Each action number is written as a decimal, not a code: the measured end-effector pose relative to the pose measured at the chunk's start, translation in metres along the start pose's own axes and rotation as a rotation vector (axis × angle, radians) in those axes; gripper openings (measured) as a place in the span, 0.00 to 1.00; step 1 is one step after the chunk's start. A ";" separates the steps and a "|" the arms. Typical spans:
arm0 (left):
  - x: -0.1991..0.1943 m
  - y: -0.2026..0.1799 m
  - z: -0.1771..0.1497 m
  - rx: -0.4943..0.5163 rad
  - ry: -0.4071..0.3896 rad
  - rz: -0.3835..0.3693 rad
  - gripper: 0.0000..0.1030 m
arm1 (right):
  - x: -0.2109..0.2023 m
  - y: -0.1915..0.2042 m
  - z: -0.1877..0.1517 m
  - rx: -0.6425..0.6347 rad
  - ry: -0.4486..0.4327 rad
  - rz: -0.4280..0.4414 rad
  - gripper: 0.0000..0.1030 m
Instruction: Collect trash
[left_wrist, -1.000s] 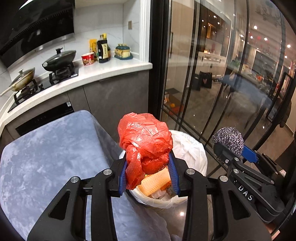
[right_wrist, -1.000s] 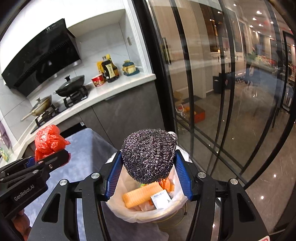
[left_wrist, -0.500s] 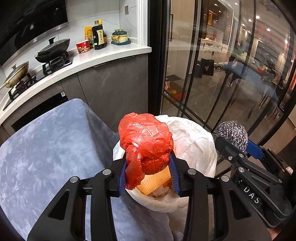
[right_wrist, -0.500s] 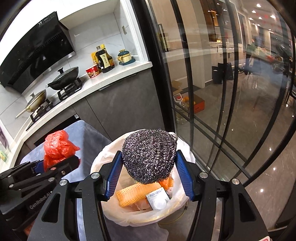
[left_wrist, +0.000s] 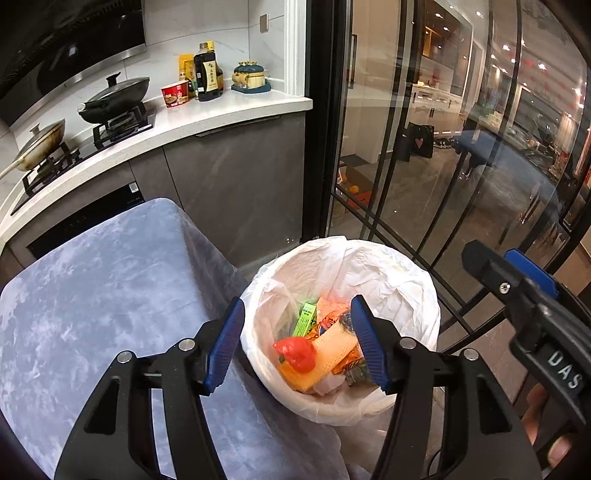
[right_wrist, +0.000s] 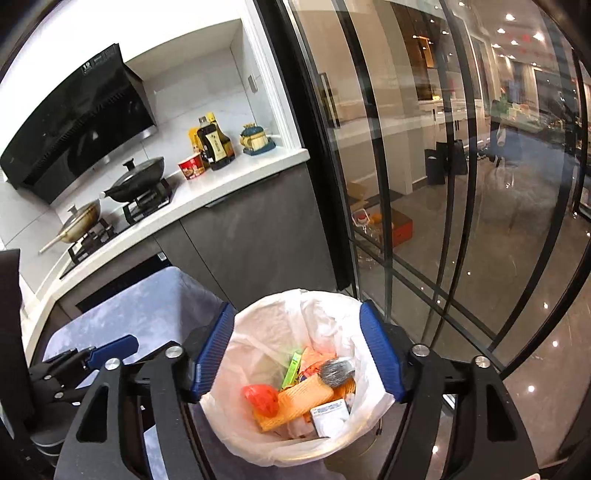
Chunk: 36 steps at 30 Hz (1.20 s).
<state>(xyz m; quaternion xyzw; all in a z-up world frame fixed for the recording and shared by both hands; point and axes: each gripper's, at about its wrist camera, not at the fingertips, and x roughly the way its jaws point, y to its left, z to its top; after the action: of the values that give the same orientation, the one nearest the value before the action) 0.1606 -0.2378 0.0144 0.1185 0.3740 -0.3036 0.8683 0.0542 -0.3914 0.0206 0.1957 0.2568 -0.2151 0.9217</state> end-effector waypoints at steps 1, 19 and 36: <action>-0.003 0.002 0.000 -0.003 -0.006 0.004 0.63 | -0.003 0.001 0.001 -0.001 -0.005 0.003 0.69; -0.048 0.029 -0.009 -0.039 -0.084 0.052 0.78 | -0.033 0.021 -0.007 -0.037 -0.013 -0.017 0.82; -0.078 0.045 -0.039 -0.065 -0.092 0.099 0.92 | -0.056 0.040 -0.032 -0.134 0.018 -0.040 0.94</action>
<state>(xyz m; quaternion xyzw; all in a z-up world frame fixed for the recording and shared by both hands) 0.1237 -0.1510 0.0430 0.0947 0.3370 -0.2532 0.9019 0.0183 -0.3264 0.0365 0.1305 0.2829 -0.2141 0.9258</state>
